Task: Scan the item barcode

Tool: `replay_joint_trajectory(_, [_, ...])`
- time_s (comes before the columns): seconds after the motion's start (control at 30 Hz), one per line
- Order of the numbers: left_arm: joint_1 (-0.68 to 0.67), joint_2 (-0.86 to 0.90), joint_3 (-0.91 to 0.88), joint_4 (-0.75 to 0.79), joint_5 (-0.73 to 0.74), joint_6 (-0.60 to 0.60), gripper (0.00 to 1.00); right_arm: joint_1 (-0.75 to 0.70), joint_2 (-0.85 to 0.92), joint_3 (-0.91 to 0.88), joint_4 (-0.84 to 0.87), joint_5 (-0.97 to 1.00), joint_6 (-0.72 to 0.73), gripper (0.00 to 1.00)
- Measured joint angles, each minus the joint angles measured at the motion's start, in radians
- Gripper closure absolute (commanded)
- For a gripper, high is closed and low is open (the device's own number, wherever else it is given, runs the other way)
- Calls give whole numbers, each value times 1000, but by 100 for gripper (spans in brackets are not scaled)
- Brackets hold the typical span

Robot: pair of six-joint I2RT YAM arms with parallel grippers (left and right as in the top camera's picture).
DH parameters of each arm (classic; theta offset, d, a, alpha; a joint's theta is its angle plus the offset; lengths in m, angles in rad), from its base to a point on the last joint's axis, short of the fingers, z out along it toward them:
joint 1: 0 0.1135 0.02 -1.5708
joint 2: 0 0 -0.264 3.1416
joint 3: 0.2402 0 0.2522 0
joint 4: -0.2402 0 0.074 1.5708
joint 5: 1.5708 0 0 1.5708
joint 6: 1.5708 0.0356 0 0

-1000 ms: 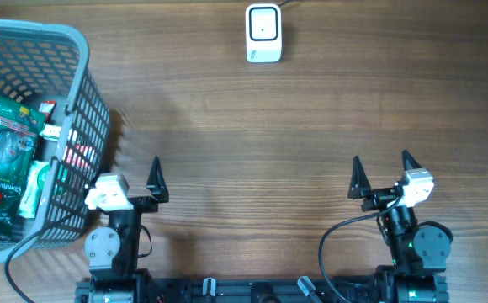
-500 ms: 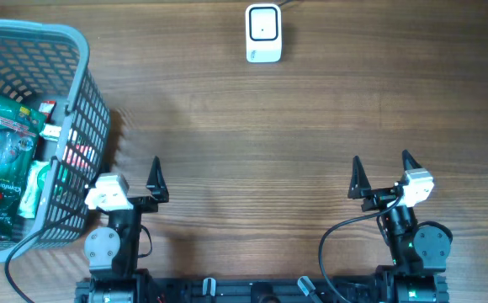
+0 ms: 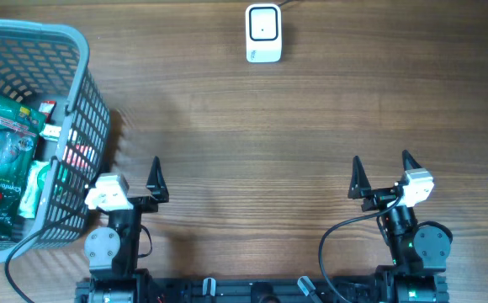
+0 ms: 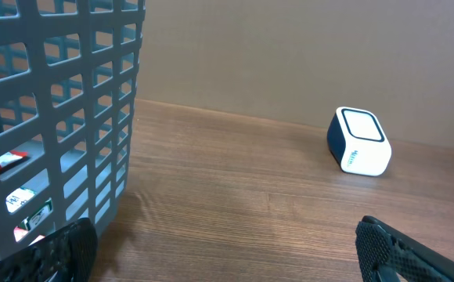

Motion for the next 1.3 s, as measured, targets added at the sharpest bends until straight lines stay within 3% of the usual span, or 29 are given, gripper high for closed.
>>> replay_joint_trajectory(0.87, [0,0,0,0,-1,0,0,0,0,0,0,0,0,0])
replay_joint_trajectory(1.03, [0,0,11,53,252,11,0,0,0,0,0,0,0,0])
replay_joint_trajectory(1.2, [0,29,181,53,360,46,0,0,0,0,0,0,0,0])
replay_joint_trajectory(1.3, [0,179,380,54,348,51,0,0,0,0,0,0,0,0])
